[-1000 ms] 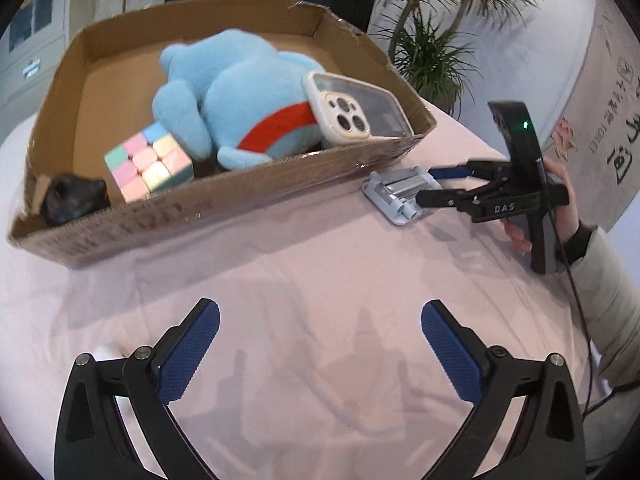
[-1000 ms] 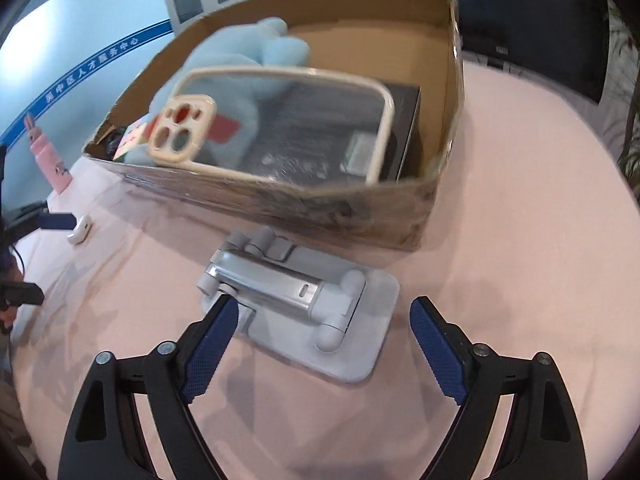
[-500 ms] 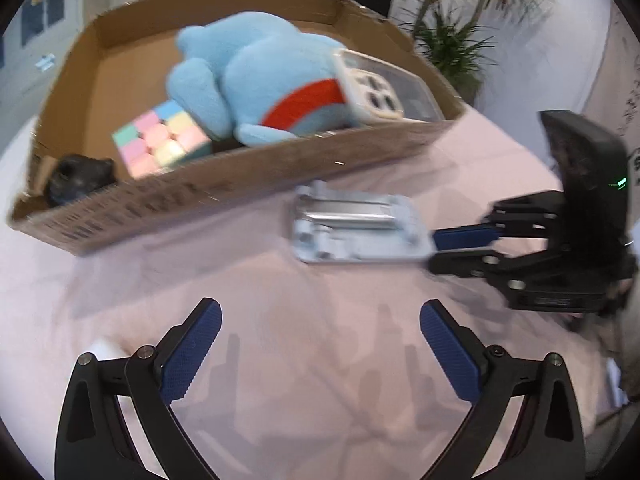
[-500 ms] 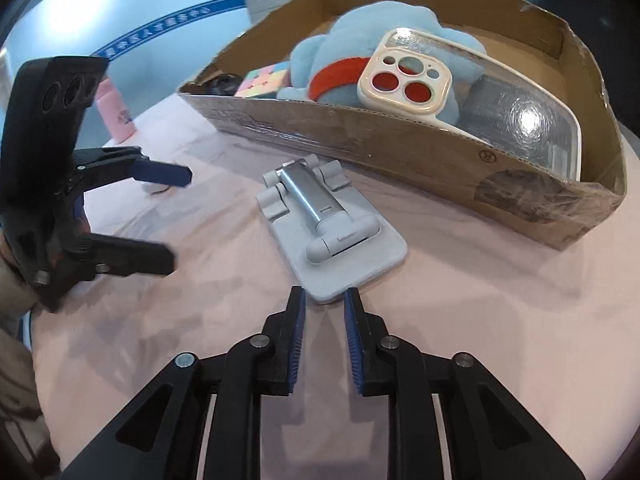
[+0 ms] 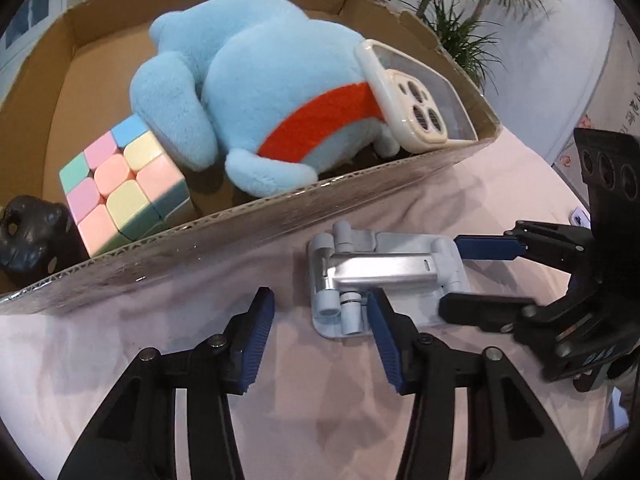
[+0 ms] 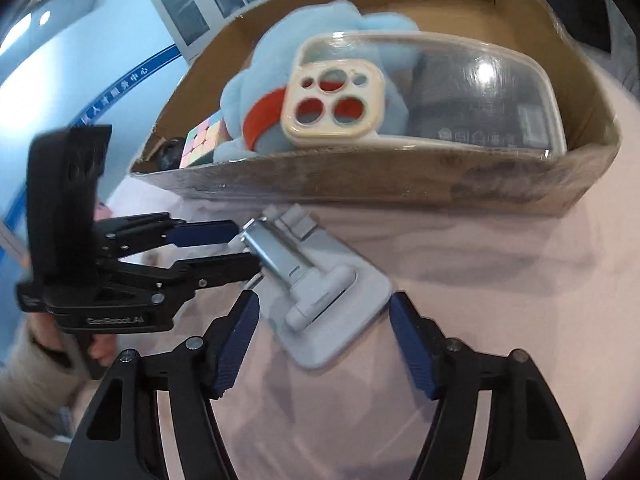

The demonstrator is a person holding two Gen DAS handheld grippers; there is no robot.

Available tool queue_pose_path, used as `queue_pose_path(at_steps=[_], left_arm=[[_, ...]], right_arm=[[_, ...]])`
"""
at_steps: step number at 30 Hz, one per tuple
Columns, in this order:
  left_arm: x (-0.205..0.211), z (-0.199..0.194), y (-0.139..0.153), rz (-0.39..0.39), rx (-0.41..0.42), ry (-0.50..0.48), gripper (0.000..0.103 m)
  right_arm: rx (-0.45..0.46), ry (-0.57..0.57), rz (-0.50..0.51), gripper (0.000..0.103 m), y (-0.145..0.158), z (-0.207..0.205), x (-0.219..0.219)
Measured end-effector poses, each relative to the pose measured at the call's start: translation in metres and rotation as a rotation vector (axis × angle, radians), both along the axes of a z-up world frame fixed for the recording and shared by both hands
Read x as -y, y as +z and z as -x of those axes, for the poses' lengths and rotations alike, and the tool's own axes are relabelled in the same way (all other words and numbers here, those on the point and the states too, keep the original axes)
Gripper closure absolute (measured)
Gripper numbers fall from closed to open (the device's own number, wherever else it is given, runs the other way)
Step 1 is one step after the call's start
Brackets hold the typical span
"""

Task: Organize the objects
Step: 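Close both grippers on the white phone stand from opposite sides, then lift the phone stand with both grippers into the box and open them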

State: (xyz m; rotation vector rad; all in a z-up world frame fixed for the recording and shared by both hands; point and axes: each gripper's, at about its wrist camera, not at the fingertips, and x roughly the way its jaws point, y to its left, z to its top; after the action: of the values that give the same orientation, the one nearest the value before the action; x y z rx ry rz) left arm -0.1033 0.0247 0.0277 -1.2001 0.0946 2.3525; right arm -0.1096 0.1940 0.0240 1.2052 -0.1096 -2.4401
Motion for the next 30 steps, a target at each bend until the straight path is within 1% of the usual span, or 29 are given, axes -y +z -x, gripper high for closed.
queue_pose_path(at_steps=[1,2,4,6,7,9,10,13,16,17,18,19,20,21,22,23,24,30], left_arm=[[0.000,-0.002,0.000,-0.007,0.003,-0.008,0.069],[0.000,-0.005,0.001,-0.017,0.009,-0.021,0.077],[-0.003,-0.021,0.003,0.019,0.009,-0.034,0.077],[-0.002,-0.037,0.005,0.011,0.037,-0.071,0.076],[0.002,-0.047,0.005,-0.028,0.080,-0.092,0.076],[0.008,-0.057,0.005,-0.062,0.110,-0.089,0.072],[0.009,-0.059,0.004,-0.055,0.115,-0.069,0.068],[0.008,-0.059,0.002,-0.014,0.080,-0.017,0.049],[0.003,-0.053,0.006,-0.040,0.072,-0.022,0.049],[0.002,-0.052,0.007,-0.042,0.060,-0.030,0.049],[0.001,-0.050,0.004,-0.027,0.058,-0.034,0.049],[-0.001,-0.048,0.002,-0.011,0.062,-0.042,0.057],[-0.002,-0.045,0.001,-0.009,0.061,-0.059,0.068],[-0.003,-0.048,0.002,-0.011,0.060,-0.075,0.072],[-0.006,-0.050,0.003,0.008,0.048,-0.081,0.072],[-0.008,-0.052,0.004,0.027,0.034,-0.083,0.072],[-0.009,-0.054,0.005,0.039,0.021,-0.076,0.072],[0.003,-0.050,0.005,-0.008,0.047,-0.059,0.072]], right_arm=[[-0.005,0.001,-0.019,0.045,-0.001,-0.002,0.000],[-0.002,0.014,-0.017,0.051,-0.001,-0.003,-0.002],[0.009,0.071,0.007,0.051,-0.002,-0.005,-0.003],[-0.002,0.133,-0.006,0.052,-0.001,-0.018,-0.004],[0.006,0.148,0.004,0.052,0.000,-0.023,-0.007],[0.023,0.149,0.015,0.052,-0.002,-0.030,-0.008],[0.018,0.136,0.001,0.052,-0.002,-0.034,-0.008],[0.013,0.111,-0.038,0.052,-0.001,-0.040,-0.002],[-0.009,0.078,-0.048,0.052,0.006,-0.046,-0.002],[-0.009,0.067,-0.049,0.052,0.007,-0.045,0.000],[-0.008,0.052,-0.051,0.052,0.007,-0.044,0.001],[0.003,0.040,-0.054,0.052,0.006,-0.044,0.001],[0.015,0.034,-0.050,0.052,0.004,-0.043,0.000],[0.029,0.028,-0.045,0.052,0.002,-0.042,0.000],[0.027,0.019,-0.038,0.053,0.001,-0.043,-0.001],[0.032,0.021,-0.028,0.060,0.001,-0.043,-0.001],[0.036,0.017,-0.019,0.060,0.001,-0.042,-0.001],[0.037,-0.002,-0.021,0.061,0.000,-0.042,0.003]])
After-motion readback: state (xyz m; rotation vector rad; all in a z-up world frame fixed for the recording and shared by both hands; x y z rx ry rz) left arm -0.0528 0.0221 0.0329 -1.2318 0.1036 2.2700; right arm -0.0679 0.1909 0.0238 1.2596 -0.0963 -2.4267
